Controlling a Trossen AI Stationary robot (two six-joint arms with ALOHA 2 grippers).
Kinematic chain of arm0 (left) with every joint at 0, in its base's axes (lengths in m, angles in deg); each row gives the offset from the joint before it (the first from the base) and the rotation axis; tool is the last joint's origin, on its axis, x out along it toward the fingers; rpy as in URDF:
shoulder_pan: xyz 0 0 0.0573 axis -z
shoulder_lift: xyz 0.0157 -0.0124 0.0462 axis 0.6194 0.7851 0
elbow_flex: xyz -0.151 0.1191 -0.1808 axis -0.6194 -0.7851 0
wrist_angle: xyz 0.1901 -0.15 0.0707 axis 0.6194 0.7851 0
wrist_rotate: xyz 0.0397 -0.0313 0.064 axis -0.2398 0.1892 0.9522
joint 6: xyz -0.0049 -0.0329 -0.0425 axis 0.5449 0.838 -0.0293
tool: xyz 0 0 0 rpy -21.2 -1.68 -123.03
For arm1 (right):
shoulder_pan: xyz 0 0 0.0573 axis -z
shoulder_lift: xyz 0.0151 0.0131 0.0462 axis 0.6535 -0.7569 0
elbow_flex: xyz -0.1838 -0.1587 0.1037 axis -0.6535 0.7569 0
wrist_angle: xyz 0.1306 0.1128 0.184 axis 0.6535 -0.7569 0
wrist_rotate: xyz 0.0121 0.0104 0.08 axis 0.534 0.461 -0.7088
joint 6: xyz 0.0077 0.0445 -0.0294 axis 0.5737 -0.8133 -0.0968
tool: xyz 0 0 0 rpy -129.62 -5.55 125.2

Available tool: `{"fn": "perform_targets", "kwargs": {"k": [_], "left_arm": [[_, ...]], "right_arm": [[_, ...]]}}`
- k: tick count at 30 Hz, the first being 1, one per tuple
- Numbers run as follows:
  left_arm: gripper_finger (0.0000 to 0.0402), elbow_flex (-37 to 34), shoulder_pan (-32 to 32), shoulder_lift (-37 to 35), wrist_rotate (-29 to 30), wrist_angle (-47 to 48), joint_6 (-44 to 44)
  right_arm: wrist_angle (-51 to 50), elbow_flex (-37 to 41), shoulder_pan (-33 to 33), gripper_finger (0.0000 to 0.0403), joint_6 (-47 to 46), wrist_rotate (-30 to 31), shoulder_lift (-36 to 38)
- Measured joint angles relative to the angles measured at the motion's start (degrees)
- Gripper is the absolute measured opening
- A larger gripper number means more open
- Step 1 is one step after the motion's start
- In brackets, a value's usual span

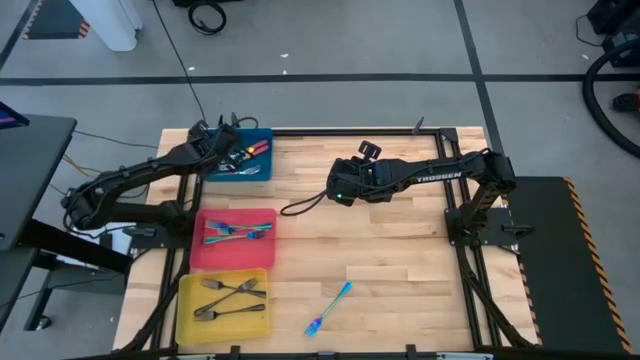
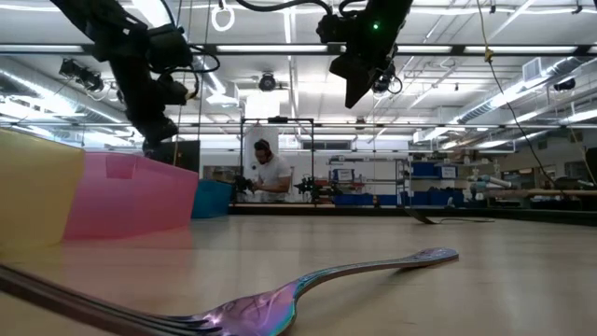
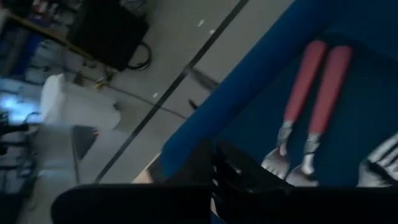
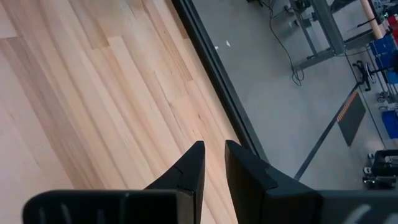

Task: Sort silverware by color (type)
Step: Put the pink fork into the blue bin, then put the black fork into the yellow bin

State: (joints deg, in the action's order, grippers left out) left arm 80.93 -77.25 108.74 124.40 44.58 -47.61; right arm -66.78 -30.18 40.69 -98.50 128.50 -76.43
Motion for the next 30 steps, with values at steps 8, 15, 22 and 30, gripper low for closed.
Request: {"fn": "perform_targets", "kwargs": {"k": [8,15,22,30], "left_arm": [[0.0069,-0.3,1.9,2.5,-3.4,-1.8,0.6],[0.0133,-0.4,1.9,2.5,-4.4,-0.8,4.0],[0.0157,-0.4,1.9,2.5,-4.4,-4.4,3.7],[0.0158,-0.4,2.4,2.5,-11.4,-9.5,3.2]], "right_arm": [[-0.1,0.0,0.0,0.0071,0.0,-0.1,0.0],[-0.5,0.0,0.0,0.0071,0.1,-0.1,0.0],[-3.6,0.0,0.0,0.0071,-0.3,-0.1,0.0],[-9.8,0.0,0.8,0.0071,-3.6,1.0,0.0]]}}
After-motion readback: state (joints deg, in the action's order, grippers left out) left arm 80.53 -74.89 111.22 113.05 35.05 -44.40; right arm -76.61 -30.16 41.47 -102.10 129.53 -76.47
